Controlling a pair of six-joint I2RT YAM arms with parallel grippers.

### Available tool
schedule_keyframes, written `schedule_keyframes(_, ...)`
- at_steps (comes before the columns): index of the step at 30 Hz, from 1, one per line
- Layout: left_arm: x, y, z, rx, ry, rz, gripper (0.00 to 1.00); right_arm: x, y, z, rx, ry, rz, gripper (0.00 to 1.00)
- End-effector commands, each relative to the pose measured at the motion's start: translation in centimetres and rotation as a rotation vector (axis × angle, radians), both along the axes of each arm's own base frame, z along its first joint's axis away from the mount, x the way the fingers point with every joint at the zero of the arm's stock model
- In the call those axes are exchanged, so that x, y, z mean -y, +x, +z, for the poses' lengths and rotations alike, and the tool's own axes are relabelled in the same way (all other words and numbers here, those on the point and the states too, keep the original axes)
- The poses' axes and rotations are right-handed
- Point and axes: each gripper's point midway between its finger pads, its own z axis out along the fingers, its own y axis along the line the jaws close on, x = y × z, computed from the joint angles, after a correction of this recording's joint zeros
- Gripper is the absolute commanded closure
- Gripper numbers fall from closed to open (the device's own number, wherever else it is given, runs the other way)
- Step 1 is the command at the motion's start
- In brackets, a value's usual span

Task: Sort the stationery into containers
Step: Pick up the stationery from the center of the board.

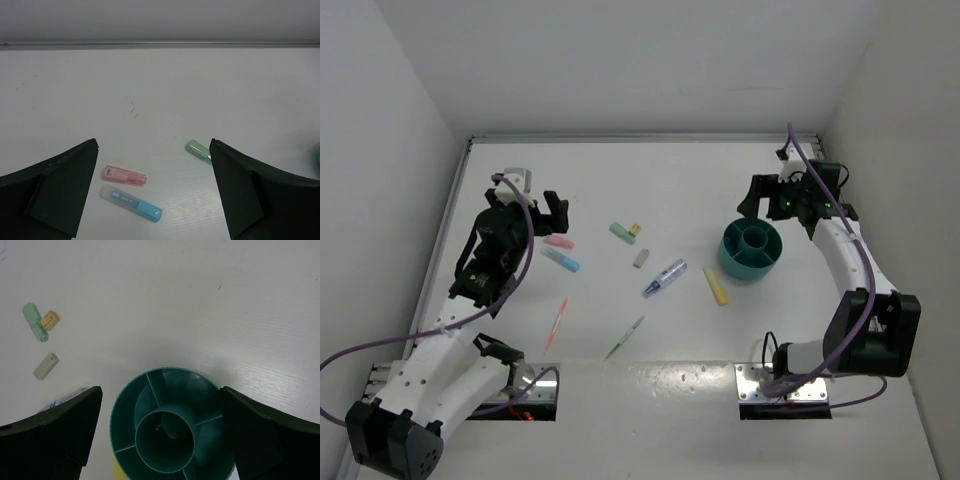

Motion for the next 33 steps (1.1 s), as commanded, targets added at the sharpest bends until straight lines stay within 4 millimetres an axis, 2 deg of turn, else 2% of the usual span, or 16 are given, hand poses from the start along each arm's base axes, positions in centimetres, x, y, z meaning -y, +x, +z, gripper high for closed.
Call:
schedule_keyframes(1, 0.3, 0.1, 2.1, 0.061, -0.011, -0.018, 0.00, -0.3, 0.4, 2.5, 0.081, 0.002, 0.039, 0.00)
schedule_keyframes(12, 1.1, 0.4, 1.3, 0.033, -0.007, -0.058, 0.10, -1.4, -1.2, 3.5, 0.131, -0.020, 0.149, 0.00)
schedule_keyframes(14, 1.5, 0.5, 1.0, 0.024, -0.006, -0.076, 0.44, -2.5, -2.2, 3.5, 0.133, -0.015, 0.253, 0.00)
schedule_keyframes(16, 1.9, 0.7, 0.4, 0.006, -0.003, -0.095, 0.93, -3.7, -2.7, 3.8, 0.148, 0.012, 0.321, 0.02)
schedule_keyframes(17, 2.1, 0.9, 0.2, -0.008, -0.001, -0.104, 1.00, -4.8, -2.7, 4.0, 0.155, 0.060, 0.387, 0.56)
schedule_keyframes(18, 2.2, 0.9, 0.2, -0.010, -0.011, -0.103, 1.00, -5.3, -2.9, 4.4, 0.155, 0.061, 0.403, 1.00)
schedule_keyframes(20, 1.8, 1.4, -0.6, -0.036, -0.019, -0.067, 0.92, -6.9, -2.5, 3.4, 0.114, 0.084, 0.451, 1.00)
schedule_keyframes(21, 1.4, 1.5, -1.5, -0.072, -0.017, -0.038, 0.66, -7.8, -2.1, 3.9, 0.119, 0.075, 0.486, 1.00)
schedule_keyframes(23, 0.1, 2.0, -2.0, -0.107, -0.038, 0.056, 0.11, -10.3, -1.6, 2.1, 0.065, 0.037, 0.582, 0.50)
schedule_keyframes(25, 0.1, 2.6, -3.3, -0.170, -0.024, 0.071, 0.02, -12.9, -1.0, 2.3, 0.051, 0.016, 0.649, 0.16)
schedule_keyframes(26, 0.6, 2.8, -3.4, -0.179, -0.027, 0.047, 0.02, -13.6, -0.7, 1.8, 0.046, -0.010, 0.677, 0.16)
schedule_keyframes(27, 1.5, 2.9, -4.0, -0.198, -0.020, -0.001, 0.06, -14.4, 0.0, 1.1, 0.025, -0.021, 0.702, 0.16)
schedule_keyframes(29, 4.7, 2.9, -5.6, -0.253, -0.020, -0.180, 0.34, -16.0, 0.2, 1.0, 0.022, -0.041, 0.756, 0.46)
schedule_keyframes(30, 5.7, 3.0, -6.4, -0.283, -0.021, -0.224, 0.83, -16.2, 0.1, 0.3, 0.004, -0.053, 0.766, 0.63)
schedule_keyframes(31, 6.1, 3.3, -7.5, -0.328, -0.017, -0.238, 1.00, -15.9, 0.3, 0.1, 0.001, -0.069, 0.754, 0.87)
schedule_keyframes(33, 7.9, 4.6, -9.7, -0.443, -0.061, -0.254, 1.00, -15.0, 0.3, -1.5, -0.019, -0.137, 0.691, 1.00)
